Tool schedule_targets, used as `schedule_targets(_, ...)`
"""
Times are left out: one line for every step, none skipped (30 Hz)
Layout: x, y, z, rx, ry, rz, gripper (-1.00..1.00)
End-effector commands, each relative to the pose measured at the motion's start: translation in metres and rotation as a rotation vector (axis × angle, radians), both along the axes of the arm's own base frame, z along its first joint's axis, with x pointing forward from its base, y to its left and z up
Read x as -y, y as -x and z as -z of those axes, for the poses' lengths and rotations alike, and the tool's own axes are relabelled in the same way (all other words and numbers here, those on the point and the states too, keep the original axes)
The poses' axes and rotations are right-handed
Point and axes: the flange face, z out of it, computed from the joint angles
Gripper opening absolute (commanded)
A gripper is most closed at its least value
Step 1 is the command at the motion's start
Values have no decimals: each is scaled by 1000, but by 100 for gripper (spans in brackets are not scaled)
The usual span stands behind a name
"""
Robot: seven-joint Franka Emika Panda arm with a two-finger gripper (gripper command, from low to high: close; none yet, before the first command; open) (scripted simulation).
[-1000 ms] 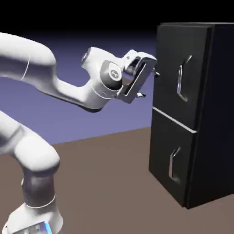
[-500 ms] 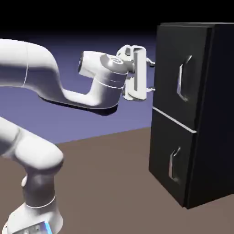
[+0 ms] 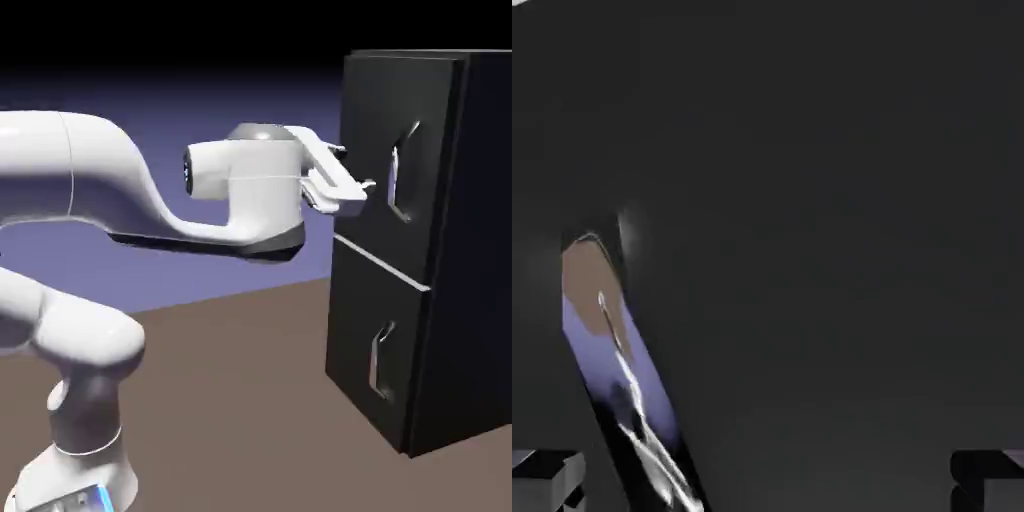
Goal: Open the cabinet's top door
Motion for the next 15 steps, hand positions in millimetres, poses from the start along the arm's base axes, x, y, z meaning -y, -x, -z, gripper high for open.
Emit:
schedule_targets(5, -1, 2, 13, 45, -4, 100)
schedule_targets(9, -3, 4, 25, 90, -7, 100)
schedule_targets(14, -4, 6, 37, 136, -11, 100)
schedule_targets(19, -6, 8, 49, 181, -13, 100)
schedule_targets(24, -8, 10, 61, 226, -16, 100)
schedule_targets(27, -9, 12, 68, 253, -17, 100)
schedule_targets(27, -9, 12, 68, 253, -17, 100)
schedule_targets(27, -19, 12, 68, 251, -18, 100)
schedule_targets(26, -29, 12, 67, 250, -18, 100)
schedule_targets(26, -40, 12, 67, 250, -18, 100)
schedule_targets(25, -50, 12, 68, 251, -18, 100)
schedule_targets(23, -59, 12, 68, 253, -17, 100)
schedule_targets(23, -59, 12, 68, 253, -17, -100)
schedule_targets(23, -59, 12, 68, 253, -17, -100)
schedule_targets(21, -54, 12, 65, 254, 4, -100)
